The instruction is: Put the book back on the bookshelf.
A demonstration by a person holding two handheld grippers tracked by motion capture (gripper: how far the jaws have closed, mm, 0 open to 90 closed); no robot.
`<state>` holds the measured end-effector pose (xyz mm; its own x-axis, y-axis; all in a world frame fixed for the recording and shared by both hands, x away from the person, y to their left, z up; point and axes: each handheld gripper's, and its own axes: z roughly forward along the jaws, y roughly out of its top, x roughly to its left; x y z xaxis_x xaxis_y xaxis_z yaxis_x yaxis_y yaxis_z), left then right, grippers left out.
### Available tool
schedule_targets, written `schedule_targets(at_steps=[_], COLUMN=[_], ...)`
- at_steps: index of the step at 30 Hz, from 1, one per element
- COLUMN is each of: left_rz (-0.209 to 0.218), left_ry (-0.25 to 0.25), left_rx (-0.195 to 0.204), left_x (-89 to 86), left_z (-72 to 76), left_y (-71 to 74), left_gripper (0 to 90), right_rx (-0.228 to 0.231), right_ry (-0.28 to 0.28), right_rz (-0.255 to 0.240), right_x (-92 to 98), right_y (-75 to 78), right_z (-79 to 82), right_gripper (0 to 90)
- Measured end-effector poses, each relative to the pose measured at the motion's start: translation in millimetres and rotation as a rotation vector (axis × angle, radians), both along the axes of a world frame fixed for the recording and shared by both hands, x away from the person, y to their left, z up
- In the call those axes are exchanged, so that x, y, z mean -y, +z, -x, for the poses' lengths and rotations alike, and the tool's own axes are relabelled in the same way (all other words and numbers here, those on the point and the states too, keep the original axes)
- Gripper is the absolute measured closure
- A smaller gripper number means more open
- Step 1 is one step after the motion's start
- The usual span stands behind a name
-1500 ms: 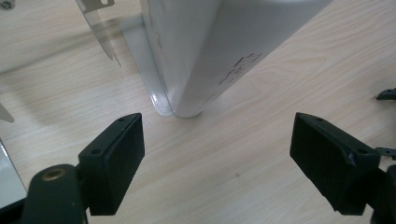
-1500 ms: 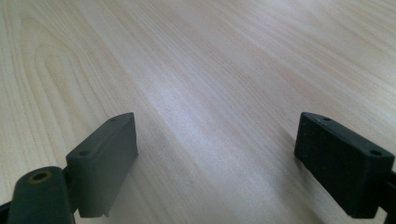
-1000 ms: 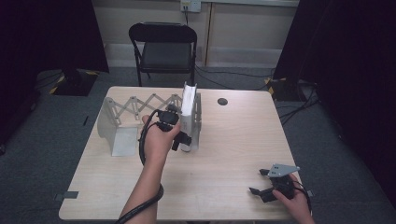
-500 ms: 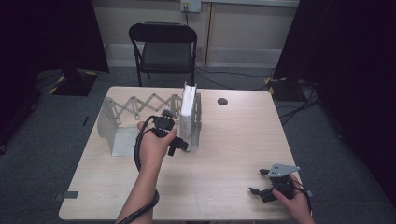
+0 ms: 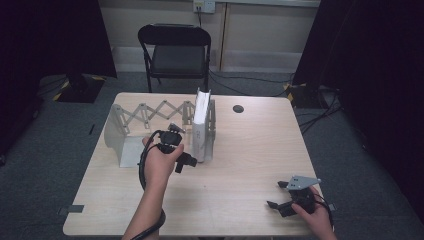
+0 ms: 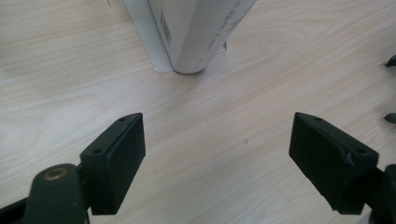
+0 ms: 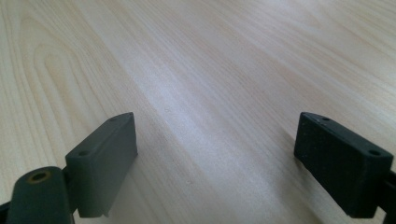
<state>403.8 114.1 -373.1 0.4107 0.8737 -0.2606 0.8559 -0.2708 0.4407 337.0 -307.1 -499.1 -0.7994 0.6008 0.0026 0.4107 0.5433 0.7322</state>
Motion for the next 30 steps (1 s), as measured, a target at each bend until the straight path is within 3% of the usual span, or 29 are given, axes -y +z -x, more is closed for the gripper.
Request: schedule_targets(at_steps=[30], left_rz=[0.025], left_ry=[0.023], left_rx=[-0.014], left_x=[-30.9], left_z=[8.1], left_y=[-28.1], left_gripper=[19.1], right_rx=[-0.001], right_ry=[0.000], right_rz=[0.000], right_x=[0.0], right_y=[0.0], right_z=[0.0], right_gripper=[12.5])
